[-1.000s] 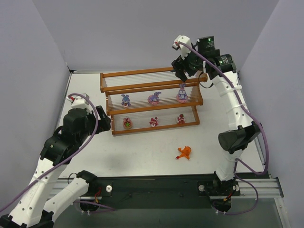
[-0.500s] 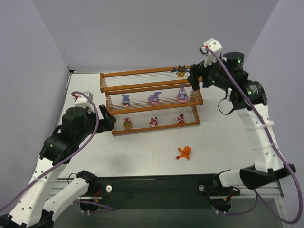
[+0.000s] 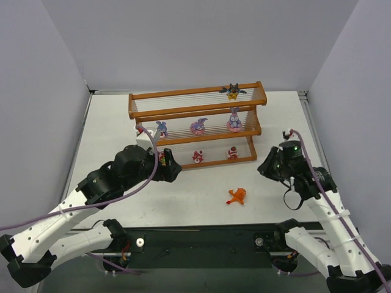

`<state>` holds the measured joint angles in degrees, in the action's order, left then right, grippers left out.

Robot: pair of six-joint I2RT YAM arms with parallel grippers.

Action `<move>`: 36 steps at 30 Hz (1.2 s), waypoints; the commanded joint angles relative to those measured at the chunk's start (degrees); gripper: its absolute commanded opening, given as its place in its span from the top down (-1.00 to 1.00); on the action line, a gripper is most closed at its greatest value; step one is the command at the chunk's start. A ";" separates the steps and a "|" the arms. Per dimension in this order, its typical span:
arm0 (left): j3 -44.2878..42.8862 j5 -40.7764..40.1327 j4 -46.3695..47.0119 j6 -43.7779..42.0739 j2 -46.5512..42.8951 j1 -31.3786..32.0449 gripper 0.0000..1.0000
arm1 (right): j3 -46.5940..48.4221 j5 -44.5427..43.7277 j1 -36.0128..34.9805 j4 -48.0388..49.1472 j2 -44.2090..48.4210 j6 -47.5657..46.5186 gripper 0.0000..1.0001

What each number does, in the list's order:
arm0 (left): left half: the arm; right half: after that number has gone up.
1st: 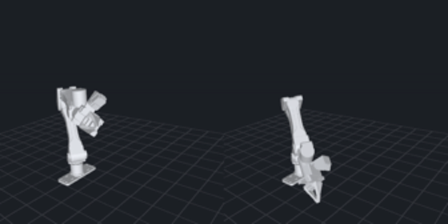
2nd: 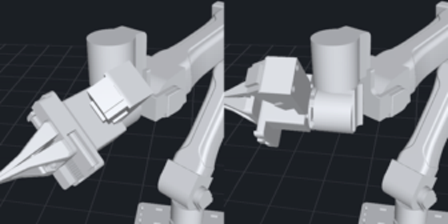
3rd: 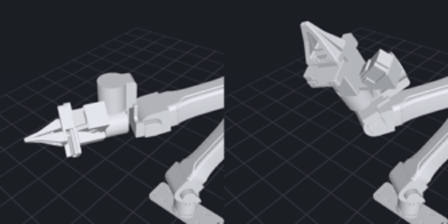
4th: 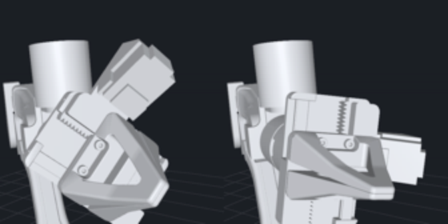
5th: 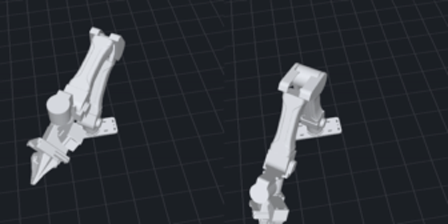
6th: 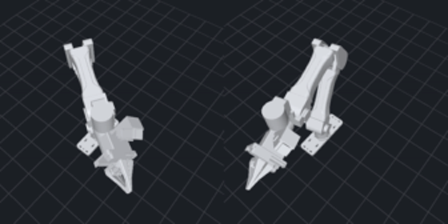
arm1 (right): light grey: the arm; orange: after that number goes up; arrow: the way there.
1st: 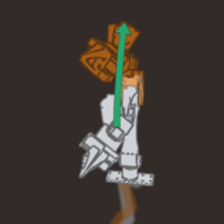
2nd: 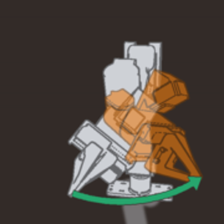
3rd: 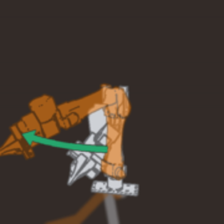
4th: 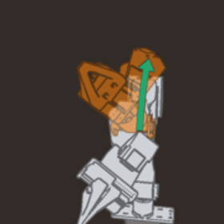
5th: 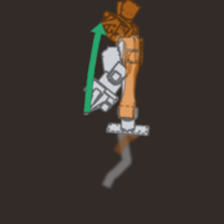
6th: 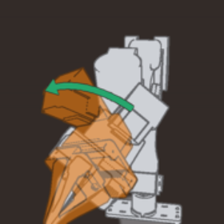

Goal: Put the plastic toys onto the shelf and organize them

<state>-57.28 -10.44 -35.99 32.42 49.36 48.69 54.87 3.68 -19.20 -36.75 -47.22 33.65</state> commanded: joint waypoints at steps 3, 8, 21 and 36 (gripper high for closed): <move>2.77 -3.80 6.28 2.55 -0.67 2.47 -0.86 | -16.09 -1.67 0.13 5.95 -1.10 12.49 1.00; 4.54 -4.76 5.32 3.69 -2.60 2.64 -0.86 | -19.63 -0.60 1.36 13.98 -9.28 13.02 1.00; 7.26 -8.81 -0.31 6.16 -7.70 2.73 -0.86 | -20.85 2.82 0.13 20.75 -25.64 11.44 1.00; 9.11 -11.54 -5.84 7.39 -12.88 2.73 -0.86 | -26.39 1.68 -11.64 18.83 -27.75 27.42 1.00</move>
<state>-48.16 -20.01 -39.46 38.87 37.95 51.24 31.48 6.85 -28.97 -14.33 -74.35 54.28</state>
